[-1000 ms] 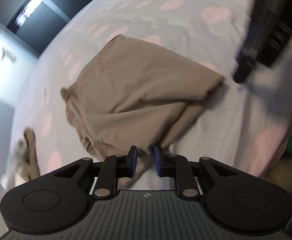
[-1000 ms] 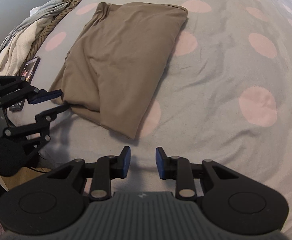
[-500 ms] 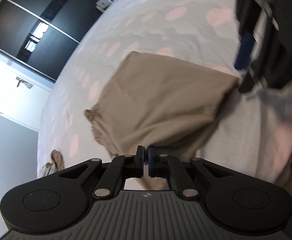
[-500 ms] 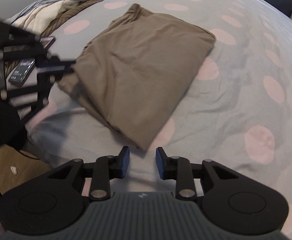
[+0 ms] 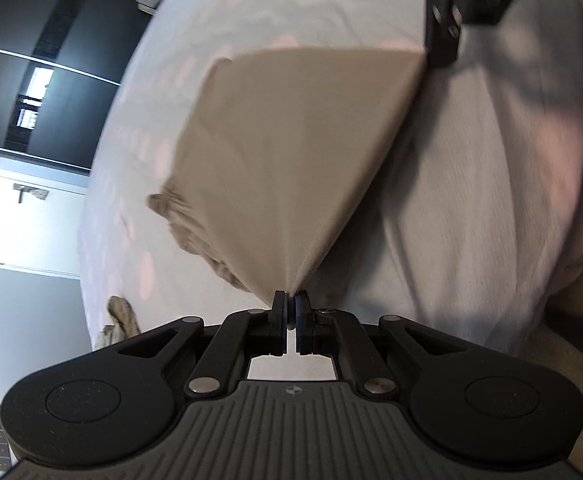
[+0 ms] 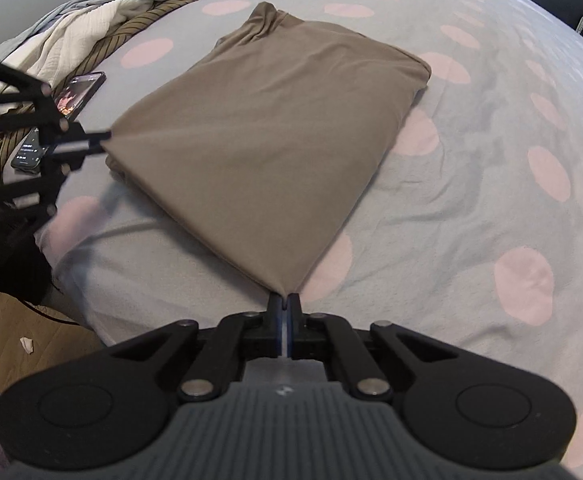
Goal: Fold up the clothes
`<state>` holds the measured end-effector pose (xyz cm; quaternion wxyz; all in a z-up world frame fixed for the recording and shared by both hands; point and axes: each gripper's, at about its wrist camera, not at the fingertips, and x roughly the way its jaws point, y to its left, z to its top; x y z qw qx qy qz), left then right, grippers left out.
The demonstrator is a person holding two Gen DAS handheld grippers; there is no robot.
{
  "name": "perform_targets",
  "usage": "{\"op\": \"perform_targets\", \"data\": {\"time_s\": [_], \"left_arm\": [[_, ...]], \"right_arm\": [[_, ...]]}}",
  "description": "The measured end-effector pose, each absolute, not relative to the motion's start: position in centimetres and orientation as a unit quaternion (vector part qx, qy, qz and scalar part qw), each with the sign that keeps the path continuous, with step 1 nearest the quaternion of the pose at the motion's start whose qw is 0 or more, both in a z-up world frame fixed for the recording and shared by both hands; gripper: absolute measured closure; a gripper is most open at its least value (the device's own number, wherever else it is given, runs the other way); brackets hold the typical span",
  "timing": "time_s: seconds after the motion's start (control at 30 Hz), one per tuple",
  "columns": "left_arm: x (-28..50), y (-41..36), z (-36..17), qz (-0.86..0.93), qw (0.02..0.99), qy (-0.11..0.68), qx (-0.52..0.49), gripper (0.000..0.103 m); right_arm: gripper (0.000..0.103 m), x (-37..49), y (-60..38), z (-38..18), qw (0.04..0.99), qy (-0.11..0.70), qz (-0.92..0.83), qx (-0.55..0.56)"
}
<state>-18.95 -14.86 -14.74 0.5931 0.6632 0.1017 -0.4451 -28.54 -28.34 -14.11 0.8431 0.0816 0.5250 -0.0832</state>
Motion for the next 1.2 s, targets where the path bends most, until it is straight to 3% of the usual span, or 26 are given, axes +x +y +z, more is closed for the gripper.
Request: {"op": "perform_targets", "data": {"time_s": [0.23, 0.37, 0.63, 0.93, 1.03, 1.1, 1.2], "left_arm": [[-17.6, -15.4, -16.6, -0.436, 0.578, 0.140, 0.675, 0.100], [-15.5, -15.6, -14.9, -0.441, 0.596, 0.207, 0.638, 0.099], [-10.6, -16.1, -8.2, -0.479, 0.650, 0.327, 0.491, 0.076], [-5.7, -20.4, -5.3, -0.497, 0.706, 0.352, 0.361, 0.076], [-3.9, -21.6, -5.7, -0.496, 0.721, 0.364, 0.318, 0.074], [-2.5, -22.4, -6.3, -0.490, 0.728, 0.379, 0.296, 0.065], [-0.7, -23.1, -7.7, -0.460, 0.752, 0.388, 0.271, 0.063]], "right_arm": [[0.100, -28.5, -28.5, -14.6, 0.835, 0.538, -0.075, 0.089], [0.095, -29.0, -29.3, -14.4, 0.824, 0.549, -0.078, 0.115], [0.086, -29.5, -32.0, -11.8, 0.830, 0.521, -0.108, 0.167], [0.085, -27.5, -36.3, -10.4, 0.836, 0.474, -0.154, 0.230], [0.065, -26.6, -38.0, -10.2, 0.836, 0.461, -0.167, 0.248], [0.062, -25.7, -39.0, -10.3, 0.835, 0.451, -0.172, 0.263], [0.059, -24.2, -40.4, -11.1, 0.831, 0.439, -0.173, 0.295]]}}
